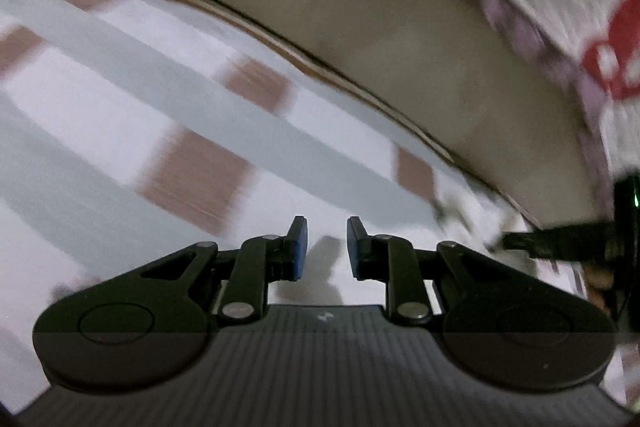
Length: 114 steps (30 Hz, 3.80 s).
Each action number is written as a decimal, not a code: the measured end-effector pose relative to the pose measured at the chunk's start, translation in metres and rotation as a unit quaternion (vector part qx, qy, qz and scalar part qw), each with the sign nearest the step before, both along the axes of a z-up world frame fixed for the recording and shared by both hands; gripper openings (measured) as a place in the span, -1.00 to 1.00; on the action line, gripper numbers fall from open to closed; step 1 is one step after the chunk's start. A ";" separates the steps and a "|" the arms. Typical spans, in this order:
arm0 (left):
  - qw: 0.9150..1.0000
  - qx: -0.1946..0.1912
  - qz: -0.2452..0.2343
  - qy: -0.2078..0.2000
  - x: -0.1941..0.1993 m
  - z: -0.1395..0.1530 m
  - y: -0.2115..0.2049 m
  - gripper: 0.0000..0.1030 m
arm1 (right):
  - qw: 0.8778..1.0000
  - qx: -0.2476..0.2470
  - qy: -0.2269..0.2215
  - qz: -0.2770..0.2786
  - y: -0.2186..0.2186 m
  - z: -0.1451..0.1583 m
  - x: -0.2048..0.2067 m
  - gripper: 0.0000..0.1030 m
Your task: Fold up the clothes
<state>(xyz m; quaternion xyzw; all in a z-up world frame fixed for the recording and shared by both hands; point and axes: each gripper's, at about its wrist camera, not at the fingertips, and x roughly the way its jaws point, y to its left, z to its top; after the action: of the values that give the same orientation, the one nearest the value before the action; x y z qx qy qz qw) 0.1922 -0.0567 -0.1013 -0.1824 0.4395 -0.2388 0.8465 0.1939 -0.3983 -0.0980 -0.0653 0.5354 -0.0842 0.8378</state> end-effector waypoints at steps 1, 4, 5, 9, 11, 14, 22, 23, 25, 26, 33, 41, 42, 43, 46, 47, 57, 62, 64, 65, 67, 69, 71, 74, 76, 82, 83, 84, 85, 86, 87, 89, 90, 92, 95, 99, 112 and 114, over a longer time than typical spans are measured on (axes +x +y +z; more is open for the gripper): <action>1.000 -0.002 0.012 -0.002 -0.002 0.003 0.015 -0.53 | 0.999 -0.039 -0.032 -0.016 0.000 0.005 -0.006 -1.00; 0.999 -0.008 0.045 -0.005 -0.009 0.011 0.061 -0.53 | 0.993 -0.020 -0.114 -0.036 -0.003 0.035 -0.028 -0.80; 0.999 -0.015 0.039 0.002 -0.016 0.009 0.070 -0.53 | 0.991 0.031 -0.127 -0.033 -0.004 0.044 -0.035 -0.80; 0.999 -0.032 -0.005 0.020 -0.054 -0.001 0.072 -0.53 | 0.975 0.181 -0.127 0.018 0.022 0.060 -0.045 -0.59; 0.999 -0.026 -0.028 0.022 -0.064 -0.005 0.065 -0.53 | 0.967 0.230 -0.102 0.048 0.045 0.061 -0.039 -0.52; 0.998 -0.002 -0.065 0.016 -0.069 -0.011 0.044 -0.53 | 0.951 0.297 -0.061 0.068 0.083 0.057 -0.027 -0.26; 0.987 0.060 -0.146 -0.004 -0.080 -0.026 -0.004 -0.66 | 0.969 0.220 0.013 0.116 0.181 0.012 -0.014 0.06; 0.988 0.060 -0.144 -0.011 -0.080 -0.025 -0.004 -0.87 | 0.974 0.191 0.005 0.120 0.183 0.011 -0.015 -0.38; 0.989 0.056 -0.138 -0.024 -0.081 -0.019 0.001 -0.88 | 0.978 0.174 -0.018 0.118 0.179 0.016 -0.020 -0.79; 0.990 0.050 -0.130 -0.028 -0.082 -0.015 0.005 -0.88 | 0.975 0.189 -0.034 0.111 0.172 0.023 -0.024 -0.80; 0.997 0.010 -0.077 -0.028 -0.082 0.000 0.026 -0.88 | 0.946 0.273 -0.147 0.097 0.136 0.073 -0.051 -0.82; 0.999 0.038 -0.019 0.027 -0.071 -0.030 0.024 -0.87 | 0.950 0.230 -0.209 -0.004 0.083 0.077 -0.062 -0.58; 0.999 0.033 -0.017 0.025 -0.071 -0.026 0.027 -0.86 | 0.956 0.208 -0.203 -0.020 0.062 0.075 -0.078 -0.54; 0.999 0.028 -0.012 0.027 -0.070 -0.024 0.030 -0.86 | 0.961 0.187 -0.200 -0.033 0.045 0.069 -0.092 -0.49; 0.999 0.008 0.006 0.047 -0.067 -0.026 0.038 -0.86 | 0.970 0.138 -0.178 -0.087 -0.018 0.058 -0.146 -0.25; 0.999 0.007 0.008 0.034 -0.068 -0.022 0.038 -0.86 | 0.968 0.138 -0.177 -0.110 -0.038 0.054 -0.167 -0.16; 0.995 -0.041 -0.055 -0.073 -0.060 -0.003 0.018 -0.84 | 0.950 0.122 -0.178 -0.225 -0.146 0.010 -0.281 -0.06; 0.989 0.043 -0.101 -0.102 -0.063 -0.009 -0.010 -0.66 | 0.956 0.123 -0.173 -0.201 -0.162 0.006 -0.247 -0.06; 0.987 0.062 -0.107 -0.105 -0.065 -0.014 -0.016 -0.65 | 0.960 0.120 -0.163 -0.193 -0.167 0.001 -0.229 -0.05; 0.987 0.065 -0.108 -0.105 -0.065 -0.016 -0.017 -0.63 | 0.962 0.115 -0.155 -0.194 -0.170 -0.002 -0.222 -0.02; 0.987 0.064 -0.108 -0.104 -0.065 -0.019 -0.018 -0.58 | 0.965 0.104 -0.139 -0.195 -0.176 -0.006 -0.208 0.11; 0.987 0.061 -0.110 -0.104 -0.063 -0.020 -0.018 -0.57 | 0.967 0.095 -0.117 -0.204 -0.182 -0.013 -0.195 0.40; 0.984 0.068 -0.118 -0.112 -0.061 -0.019 -0.020 -0.61 | 0.958 0.123 -0.104 -0.237 -0.190 -0.022 -0.190 0.47; 0.980 0.101 -0.113 -0.126 -0.060 -0.017 -0.027 -0.95 | 0.954 0.137 -0.121 -0.237 -0.186 -0.022 -0.191 -0.17; 0.981 0.103 -0.095 -0.132 -0.061 -0.008 -0.027 -0.96 | 0.958 0.118 -0.139 -0.220 -0.179 -0.016 -0.192 -0.75; 0.978 0.079 -0.013 -0.193 -0.062 0.023 -0.010 -1.00 | 0.951 0.040 -0.237 -0.192 -0.157 0.023 -0.217 -0.79; 0.976 0.099 0.000 -0.192 -0.059 0.017 -0.009 -1.00 | 0.951 0.031 -0.236 -0.198 -0.158 0.026 -0.217 -0.79; 0.974 0.119 0.012 -0.191 -0.056 0.011 -0.009 -1.00 | 0.950 0.022 -0.234 -0.203 -0.159 0.028 -0.217 -0.79; 0.973 0.134 0.024 -0.187 -0.053 0.005 -0.008 -1.00 | 0.950 0.022 -0.228 -0.214 -0.162 0.027 -0.215 -0.79; 0.979 0.121 0.027 -0.160 -0.048 -0.002 -0.003 -1.00 | 0.950 0.021 -0.220 -0.219 -0.162 0.025 -0.213 -0.79; 0.985 0.105 0.032 -0.133 -0.043 -0.009 0.003 -1.00 | 0.951 0.020 -0.212 -0.223 -0.162 0.022 -0.210 -0.79; 0.994 0.053 0.045 -0.089 -0.036 -0.013 0.017 -1.00 | 0.958 -0.009 -0.175 -0.226 -0.157 0.012 -0.198 -0.76; 0.995 0.032 0.048 -0.079 -0.034 -0.013 0.022 -0.99 | 0.961 -0.026 -0.154 -0.227 -0.154 0.006 -0.191 -0.74; 0.995 0.018 0.039 -0.091 -0.037 -0.010 0.024 -0.97 | 0.964 -0.067 -0.117 -0.230 -0.150 -0.005 -0.181 -0.61; 0.996 -0.014 0.012 -0.091 -0.040 -0.008 0.021 -0.93 | 0.955 -0.080 -0.113 -0.262 -0.158 -0.003 -0.189 -0.43; 0.994 0.029 -0.038 -0.100 -0.046 -0.015 -0.006 -0.44 | 0.938 0.009 -0.166 -0.304 -0.182 0.011 -0.230 -0.36; 0.968 0.151 -0.116 -0.161 -0.099 0.006 -0.049 -0.88 | 0.939 0.141 -0.174 -0.261 -0.141 0.010 -0.346 -0.23; 0.971 0.140 -0.118 -0.150 -0.108 0.014 -0.048 -0.88 | 0.936 0.137 -0.192 -0.262 -0.130 0.014 -0.354 -0.23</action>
<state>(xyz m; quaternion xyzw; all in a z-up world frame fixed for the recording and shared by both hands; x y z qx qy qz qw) 0.0845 -0.1044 -0.0877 0.0292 0.3548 -0.2979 0.8857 -0.1601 -0.5281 -0.0835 0.2103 0.3686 -0.2369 0.8740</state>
